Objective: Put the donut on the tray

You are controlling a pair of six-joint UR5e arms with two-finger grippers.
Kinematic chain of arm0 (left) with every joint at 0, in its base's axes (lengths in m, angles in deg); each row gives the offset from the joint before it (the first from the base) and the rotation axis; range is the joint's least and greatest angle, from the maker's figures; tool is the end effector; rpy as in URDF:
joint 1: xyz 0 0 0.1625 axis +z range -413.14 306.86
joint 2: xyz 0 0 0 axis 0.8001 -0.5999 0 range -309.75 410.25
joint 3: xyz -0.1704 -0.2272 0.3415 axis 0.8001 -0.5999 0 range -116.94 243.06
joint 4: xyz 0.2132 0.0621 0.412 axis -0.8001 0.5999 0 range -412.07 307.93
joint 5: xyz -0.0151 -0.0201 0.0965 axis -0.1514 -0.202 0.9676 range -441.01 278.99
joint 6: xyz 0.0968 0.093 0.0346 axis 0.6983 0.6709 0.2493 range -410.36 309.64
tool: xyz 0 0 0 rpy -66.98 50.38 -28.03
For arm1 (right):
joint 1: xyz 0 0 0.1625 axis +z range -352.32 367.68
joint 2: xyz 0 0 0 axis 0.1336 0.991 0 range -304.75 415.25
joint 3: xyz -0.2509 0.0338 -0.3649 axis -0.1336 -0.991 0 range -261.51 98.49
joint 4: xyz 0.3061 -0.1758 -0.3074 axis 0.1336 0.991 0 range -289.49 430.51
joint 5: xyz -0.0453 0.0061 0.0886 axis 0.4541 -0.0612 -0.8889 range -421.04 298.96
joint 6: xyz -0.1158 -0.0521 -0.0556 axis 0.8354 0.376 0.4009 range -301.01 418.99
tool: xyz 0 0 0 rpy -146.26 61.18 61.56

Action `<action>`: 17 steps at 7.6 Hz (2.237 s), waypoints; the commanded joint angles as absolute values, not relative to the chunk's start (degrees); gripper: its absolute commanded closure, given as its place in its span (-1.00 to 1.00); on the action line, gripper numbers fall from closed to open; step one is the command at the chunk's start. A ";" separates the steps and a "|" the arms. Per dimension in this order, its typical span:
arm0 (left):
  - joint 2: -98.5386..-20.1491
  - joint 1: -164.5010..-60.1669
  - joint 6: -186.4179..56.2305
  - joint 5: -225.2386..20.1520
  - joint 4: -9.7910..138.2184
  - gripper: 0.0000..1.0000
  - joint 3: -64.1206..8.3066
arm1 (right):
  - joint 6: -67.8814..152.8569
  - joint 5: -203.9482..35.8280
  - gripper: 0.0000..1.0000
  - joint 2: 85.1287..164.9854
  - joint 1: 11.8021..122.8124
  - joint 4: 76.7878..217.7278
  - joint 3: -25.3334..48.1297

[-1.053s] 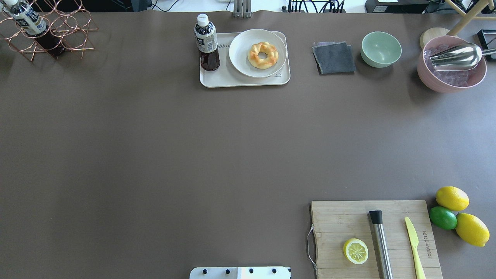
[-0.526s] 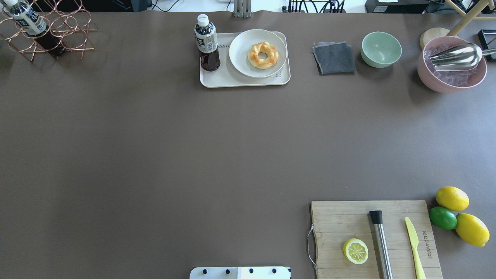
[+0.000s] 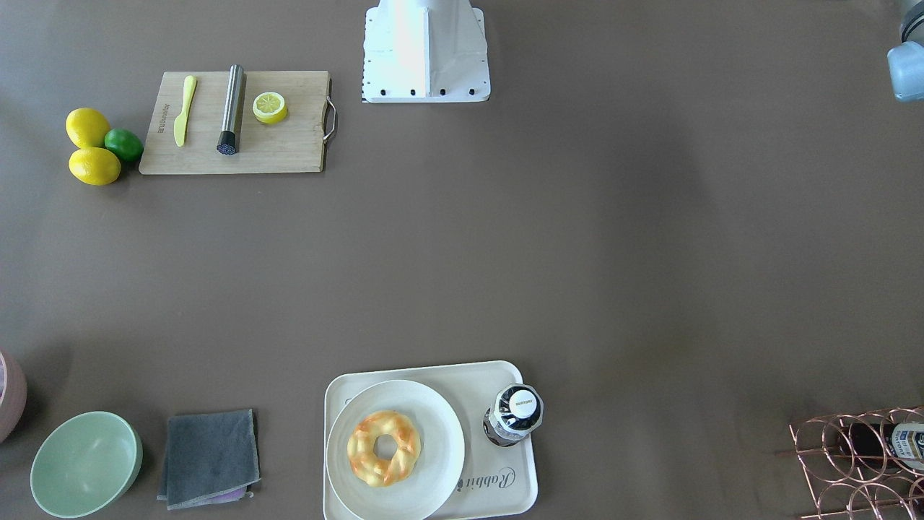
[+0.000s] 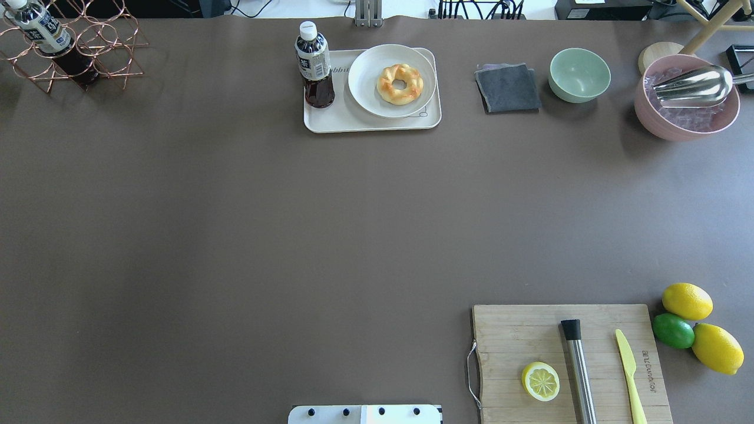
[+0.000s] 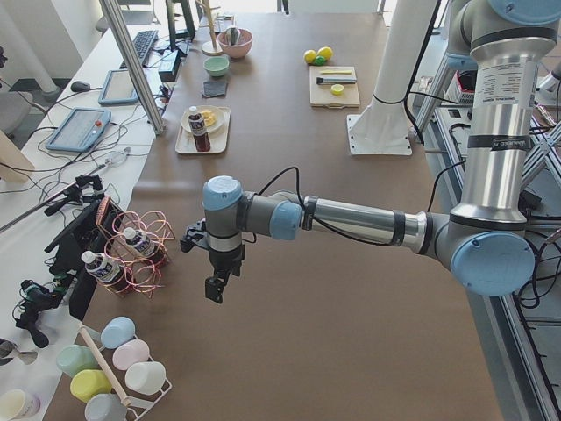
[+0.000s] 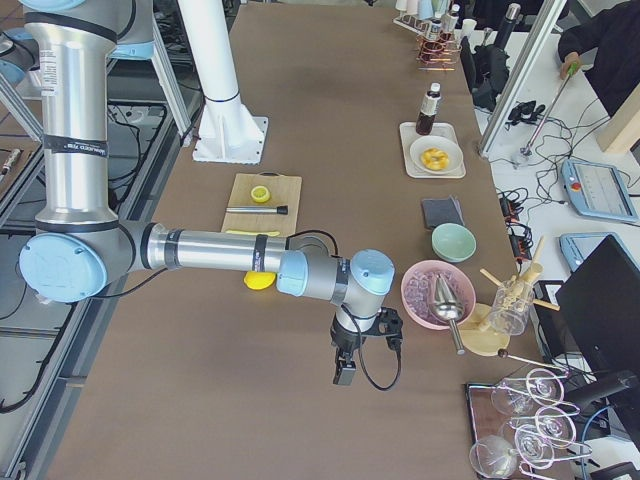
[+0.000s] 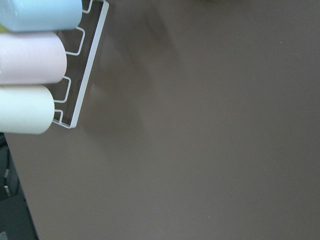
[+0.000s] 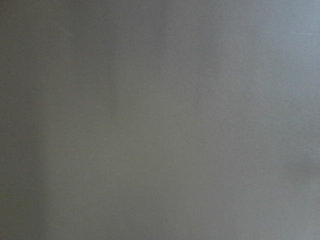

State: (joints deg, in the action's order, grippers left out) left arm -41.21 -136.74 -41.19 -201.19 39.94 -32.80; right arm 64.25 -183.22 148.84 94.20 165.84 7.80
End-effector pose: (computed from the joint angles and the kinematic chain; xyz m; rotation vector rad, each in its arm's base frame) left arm 0.0008 -0.5777 0.6513 0.1725 0.5237 0.3076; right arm 0.0292 -0.5010 0.7716 -0.1547 -0.5631 -0.1011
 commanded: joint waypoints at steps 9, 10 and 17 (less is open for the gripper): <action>-38.26 -141.82 -41.66 -215.75 39.60 -0.96 -33.71 | 54.18 -195.18 -1.00 142.09 93.56 165.78 9.28; -38.26 -141.82 -41.66 -215.75 39.60 -0.96 -33.62 | 54.59 -195.25 -1.00 142.26 93.37 165.70 8.76; -37.99 -143.66 -41.31 -215.31 39.96 -0.96 -33.09 | 54.68 -195.78 -1.00 143.05 94.07 165.70 10.16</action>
